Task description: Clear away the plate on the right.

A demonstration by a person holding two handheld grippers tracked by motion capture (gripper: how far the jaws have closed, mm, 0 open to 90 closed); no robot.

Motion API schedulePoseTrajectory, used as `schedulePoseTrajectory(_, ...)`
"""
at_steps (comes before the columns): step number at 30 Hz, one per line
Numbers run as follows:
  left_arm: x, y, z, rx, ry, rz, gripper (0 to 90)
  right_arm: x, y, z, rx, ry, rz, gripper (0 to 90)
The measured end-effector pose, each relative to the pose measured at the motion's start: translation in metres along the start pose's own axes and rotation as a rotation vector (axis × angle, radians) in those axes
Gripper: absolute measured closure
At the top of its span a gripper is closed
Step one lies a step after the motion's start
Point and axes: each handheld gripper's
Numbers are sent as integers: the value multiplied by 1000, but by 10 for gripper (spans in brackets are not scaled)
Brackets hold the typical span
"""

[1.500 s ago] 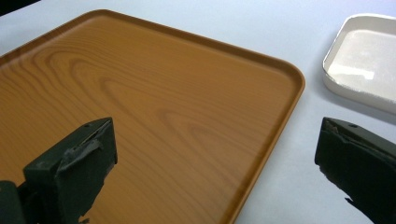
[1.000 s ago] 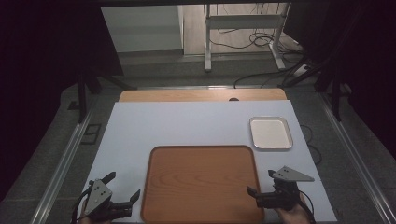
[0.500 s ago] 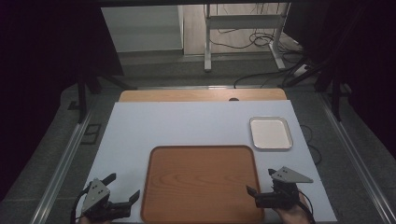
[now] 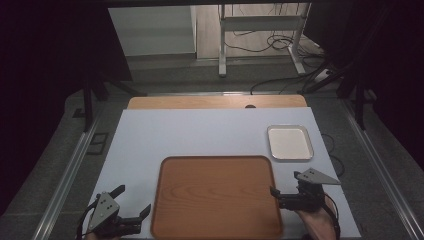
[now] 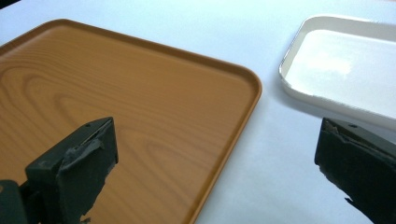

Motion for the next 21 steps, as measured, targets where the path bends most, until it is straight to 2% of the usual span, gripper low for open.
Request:
schedulePoseTrajectory(4,0,0,0,-5,-7,2,1,-2,-3,4,13,27,-8,26)
schedulePoseTrajectory(10,-1,-2,0,-2,-23,4,1,-12,-9,10,34,-9,-2,49)
schedulePoseTrajectory(12,-1,-2,0,-1,-25,5,0,-17,-11,12,26,-18,-2,48)
schedulePoseTrajectory(16,-1,-3,0,5,-36,3,1,-25,-16,16,28,-11,-32,36)
schedulePoseTrajectory(21,-1,-4,0,1,-39,3,0,-37,-20,21,15,-24,-56,24)
Point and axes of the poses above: each handheld gripper's, and its own axes: y roughly backward along the jaws, z roughly out of its top, x roughly to its left, and after that the axes turned 5 degrees about -y, right-handed
